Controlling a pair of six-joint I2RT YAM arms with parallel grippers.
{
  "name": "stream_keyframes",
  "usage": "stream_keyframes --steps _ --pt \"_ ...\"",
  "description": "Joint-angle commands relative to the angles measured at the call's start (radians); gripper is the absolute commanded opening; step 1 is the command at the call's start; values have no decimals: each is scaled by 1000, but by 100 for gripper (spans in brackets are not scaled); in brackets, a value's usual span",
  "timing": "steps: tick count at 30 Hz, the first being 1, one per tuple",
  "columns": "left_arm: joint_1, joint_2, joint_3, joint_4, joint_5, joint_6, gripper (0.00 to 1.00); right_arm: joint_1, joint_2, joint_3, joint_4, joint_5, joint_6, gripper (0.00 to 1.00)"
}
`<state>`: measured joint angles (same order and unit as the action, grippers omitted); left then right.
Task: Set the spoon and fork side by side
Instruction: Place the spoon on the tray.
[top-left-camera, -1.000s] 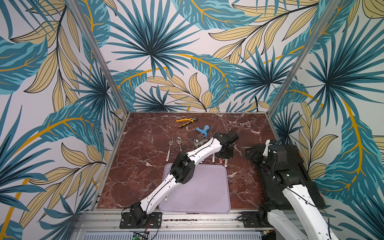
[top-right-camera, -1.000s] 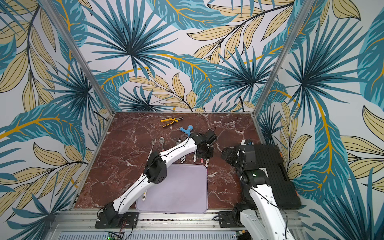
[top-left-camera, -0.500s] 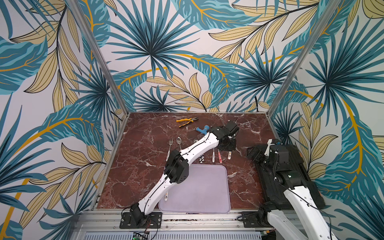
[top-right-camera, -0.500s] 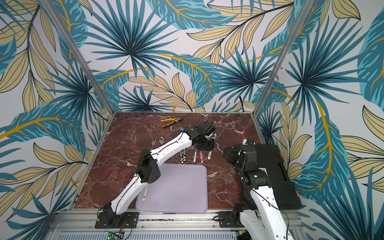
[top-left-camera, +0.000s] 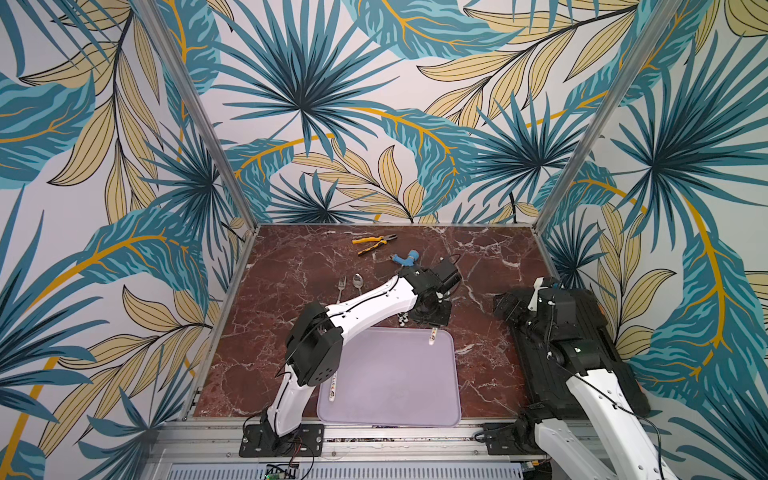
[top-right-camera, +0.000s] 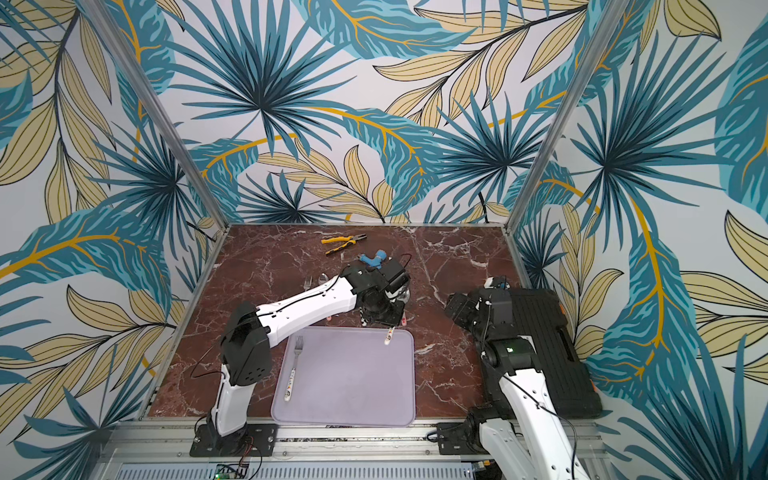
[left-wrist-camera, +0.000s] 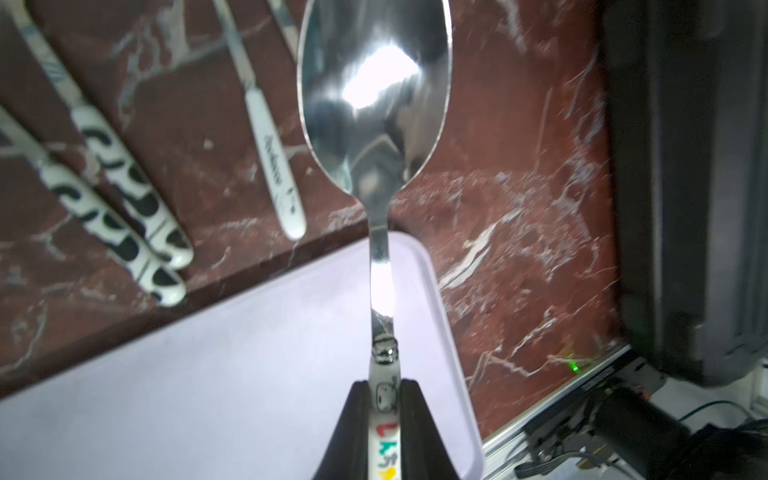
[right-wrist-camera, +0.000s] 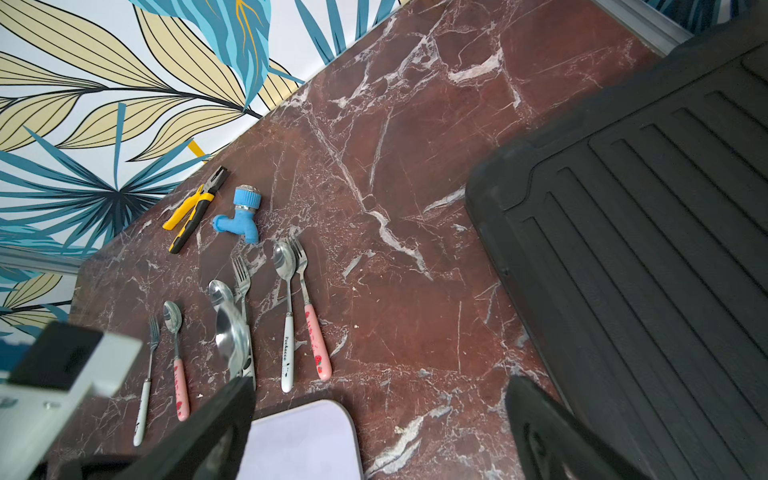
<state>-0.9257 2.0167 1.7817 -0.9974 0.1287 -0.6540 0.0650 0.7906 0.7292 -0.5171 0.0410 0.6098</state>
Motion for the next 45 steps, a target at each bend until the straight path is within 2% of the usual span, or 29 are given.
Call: stream_keyframes --steps 1,8,20,33,45 --pt "1 -136 -165 47 -52 -26 0 0 17 2 31 19 -14 99" --pt "1 -332 -481 39 -96 -75 0 -1 32 1 32 45 -28 99" --pt "59 -511 -830 71 -101 -121 0 -2 45 -1 26 75 -36 99" --pt "127 -608 -991 87 -94 -125 0 -1 62 3 22 82 -36 99" --pt "160 -610 -1035 89 -113 -110 0 -2 65 3 19 83 -36 100"
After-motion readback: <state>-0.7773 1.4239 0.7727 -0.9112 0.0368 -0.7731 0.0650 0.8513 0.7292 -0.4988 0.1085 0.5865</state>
